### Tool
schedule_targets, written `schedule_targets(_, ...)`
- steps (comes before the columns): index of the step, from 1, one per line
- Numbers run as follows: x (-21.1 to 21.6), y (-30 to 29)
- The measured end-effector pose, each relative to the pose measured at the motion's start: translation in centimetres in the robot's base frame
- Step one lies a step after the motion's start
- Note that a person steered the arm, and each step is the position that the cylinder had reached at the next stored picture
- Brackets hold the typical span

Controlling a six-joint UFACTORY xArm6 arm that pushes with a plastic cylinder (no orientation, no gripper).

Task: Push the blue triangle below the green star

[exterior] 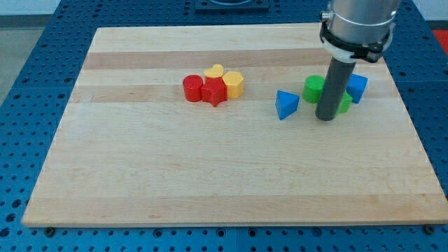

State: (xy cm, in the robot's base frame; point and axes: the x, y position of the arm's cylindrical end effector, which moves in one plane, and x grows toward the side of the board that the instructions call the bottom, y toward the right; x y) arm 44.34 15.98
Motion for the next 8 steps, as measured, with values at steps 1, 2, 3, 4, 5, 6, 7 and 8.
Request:
schedule_targets(1, -0.3, 1.2)
schedule_targets(2, 1.2, 0.7)
schedule_targets(3, 3.3, -3.6)
schedule_targets(4, 3.3, -9.7)
schedule_targets(5, 3.0, -12.5)
schedule_targets(6, 1.3, -12.3)
schedule_targets(7, -0.9, -10.8)
schedule_targets(8, -1.8, -9.3)
